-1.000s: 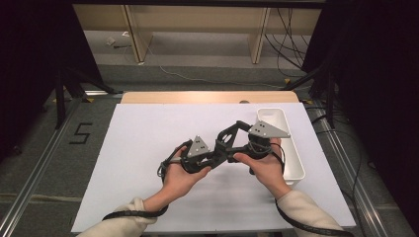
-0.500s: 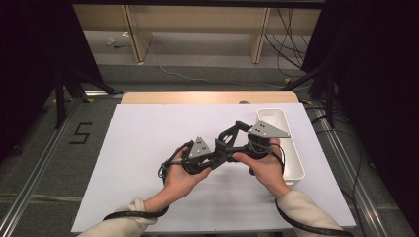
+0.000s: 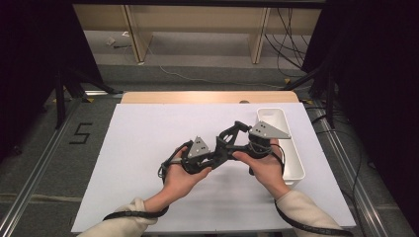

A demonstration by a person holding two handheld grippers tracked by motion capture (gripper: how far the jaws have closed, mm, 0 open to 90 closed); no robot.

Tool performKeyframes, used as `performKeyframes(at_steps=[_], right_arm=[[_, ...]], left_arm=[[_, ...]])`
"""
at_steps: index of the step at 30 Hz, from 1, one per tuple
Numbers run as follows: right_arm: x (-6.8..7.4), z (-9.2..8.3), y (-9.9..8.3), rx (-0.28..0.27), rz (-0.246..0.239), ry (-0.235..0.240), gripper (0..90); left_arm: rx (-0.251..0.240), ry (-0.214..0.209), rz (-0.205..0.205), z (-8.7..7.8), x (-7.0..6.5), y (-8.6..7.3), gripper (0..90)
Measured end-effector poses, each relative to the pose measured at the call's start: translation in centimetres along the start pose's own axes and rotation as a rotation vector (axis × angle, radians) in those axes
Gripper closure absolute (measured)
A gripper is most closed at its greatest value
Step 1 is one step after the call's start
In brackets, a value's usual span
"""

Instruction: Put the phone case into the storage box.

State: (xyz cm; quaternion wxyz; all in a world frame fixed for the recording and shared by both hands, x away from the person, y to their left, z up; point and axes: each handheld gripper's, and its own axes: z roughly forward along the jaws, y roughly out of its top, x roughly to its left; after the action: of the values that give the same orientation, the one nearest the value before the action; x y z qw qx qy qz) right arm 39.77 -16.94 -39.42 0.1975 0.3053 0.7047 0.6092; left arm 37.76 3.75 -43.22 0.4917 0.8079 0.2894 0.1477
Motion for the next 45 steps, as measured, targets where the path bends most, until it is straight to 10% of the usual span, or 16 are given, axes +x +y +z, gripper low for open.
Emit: performKeyframes(at_steps=[23, 35, 45], right_arm=[[0.2, -0.2, 0.4, -0.007, -0.006, 0.0, 15.3], [0.1, -0.4, 0.6, -0.015, -0.006, 0.001, 15.4], [-0.1, -0.6, 0.7, -0.015, -0.004, 0.001, 15.4]], left_arm=[[-0.017, -0.012, 0.022, -0.3, 0.0, 0.3, 73.9], [-0.015, -0.037, 0.097, -1.6, 0.2, 0.4, 15.1], [-0.027, -0.054, 0.12, -3.1, 0.8, -0.1, 0.0]])
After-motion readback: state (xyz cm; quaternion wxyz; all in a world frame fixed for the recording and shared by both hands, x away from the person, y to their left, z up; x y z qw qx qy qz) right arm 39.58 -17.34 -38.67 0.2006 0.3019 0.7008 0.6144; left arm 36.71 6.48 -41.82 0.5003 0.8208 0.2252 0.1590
